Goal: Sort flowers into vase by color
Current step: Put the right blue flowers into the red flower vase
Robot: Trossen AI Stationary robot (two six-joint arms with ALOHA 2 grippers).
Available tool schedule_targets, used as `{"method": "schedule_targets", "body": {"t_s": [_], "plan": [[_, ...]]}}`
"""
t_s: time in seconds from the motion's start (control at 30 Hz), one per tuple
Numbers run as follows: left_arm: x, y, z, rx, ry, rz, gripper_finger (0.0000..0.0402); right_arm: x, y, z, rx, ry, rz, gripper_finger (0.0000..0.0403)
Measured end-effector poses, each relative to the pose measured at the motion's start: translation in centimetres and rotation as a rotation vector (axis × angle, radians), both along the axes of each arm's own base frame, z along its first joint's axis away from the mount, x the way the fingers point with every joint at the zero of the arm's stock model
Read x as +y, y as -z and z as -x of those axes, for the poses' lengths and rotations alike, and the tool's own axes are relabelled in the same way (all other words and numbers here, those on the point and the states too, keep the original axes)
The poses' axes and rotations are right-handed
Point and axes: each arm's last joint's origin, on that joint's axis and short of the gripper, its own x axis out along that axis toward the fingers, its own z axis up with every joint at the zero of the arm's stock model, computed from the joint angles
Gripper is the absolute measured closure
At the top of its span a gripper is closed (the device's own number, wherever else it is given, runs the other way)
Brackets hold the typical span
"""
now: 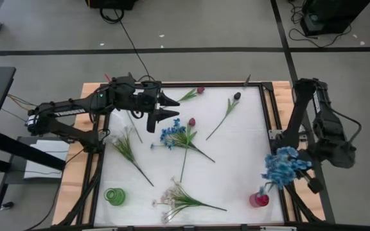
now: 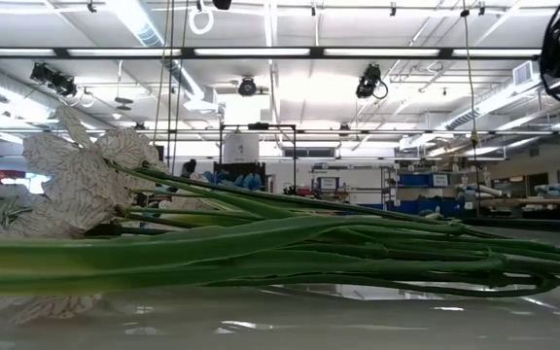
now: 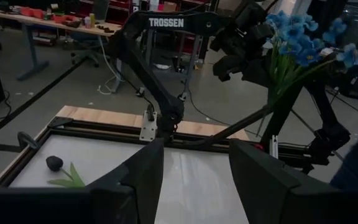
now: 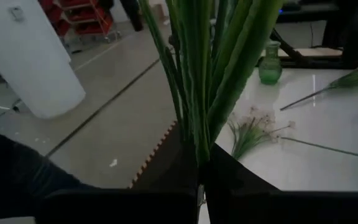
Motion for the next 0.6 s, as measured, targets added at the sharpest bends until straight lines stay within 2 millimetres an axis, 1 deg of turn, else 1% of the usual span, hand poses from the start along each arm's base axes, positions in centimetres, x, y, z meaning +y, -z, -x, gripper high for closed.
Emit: {"method": "schedule_targets", "body": {"t_s": [0.07, 0.17, 0.3, 0.43, 0.6], "plan": [[0.0, 0.0, 0.0, 0.000, 0.000, 0.000, 0.0214, -0.4, 0.2, 0.9, -0.017, 0.011, 0.018, 0.0390], [0.0, 0.0, 0.0, 0.000, 0.000, 0.000, 0.0214, -1.4, 0.8, 2.1, -0.054, 0.098, 0.036, 0.0390], [0.0, 0.0, 0.0, 0.000, 0.000, 0.000, 0.0214, -2.4, 1.5, 3.1, -0.086, 0.188, -0.024, 0.0390], [0.0, 0.0, 0.0, -0.001, 0.000, 0.000, 0.0214, -1.9, 2.2, 3.8, -0.101, 0.136, -0.014, 0.0390], [0.0, 0.0, 0.0, -0.001, 0.000, 0.000, 0.0214, -0.6, 2.3, 4.6, -0.096, 0.031, -0.032, 0.0390]]}}
